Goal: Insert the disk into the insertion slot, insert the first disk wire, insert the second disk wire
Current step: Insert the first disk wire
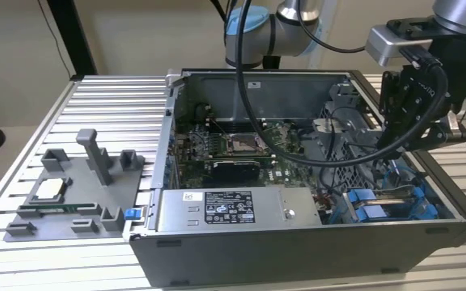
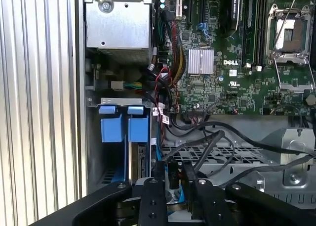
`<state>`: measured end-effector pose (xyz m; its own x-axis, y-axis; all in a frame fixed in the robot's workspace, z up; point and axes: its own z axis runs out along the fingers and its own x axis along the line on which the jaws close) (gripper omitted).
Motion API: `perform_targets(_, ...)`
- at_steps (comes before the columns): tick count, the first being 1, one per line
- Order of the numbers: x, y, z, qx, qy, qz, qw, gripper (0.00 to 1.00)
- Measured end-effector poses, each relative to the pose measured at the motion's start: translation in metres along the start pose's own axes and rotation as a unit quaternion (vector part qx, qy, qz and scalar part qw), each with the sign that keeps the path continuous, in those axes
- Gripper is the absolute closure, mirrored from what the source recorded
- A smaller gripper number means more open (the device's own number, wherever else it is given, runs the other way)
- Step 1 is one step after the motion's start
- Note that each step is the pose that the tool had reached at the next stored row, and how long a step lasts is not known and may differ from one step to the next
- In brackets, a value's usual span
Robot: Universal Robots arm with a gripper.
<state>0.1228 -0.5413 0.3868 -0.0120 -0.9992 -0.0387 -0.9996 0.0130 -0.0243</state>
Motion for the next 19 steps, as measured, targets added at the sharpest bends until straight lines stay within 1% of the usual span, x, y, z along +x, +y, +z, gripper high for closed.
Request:
perform_targets(1, 0.0, 0.0, 0.0, 0.0001, 0.0001, 0.0, 1.0, 0.0)
perform_targets(2, 0.0, 0.0, 0.0, 0.0001, 0.0, 0.0, 1.0, 1.0)
perform_targets(10, 0.0, 0.0, 0.0002, 0.0002, 0.0003, 0.0, 1.0, 1.0)
perform_targets(13, 0.0004, 0.0001, 0.0004, 0.0, 0.0012, 0.0, 1.0, 1.0)
perform_targets(19, 0.0059, 0.0, 0.0011, -0.001, 0.0028, 0.0, 1.0, 1.0)
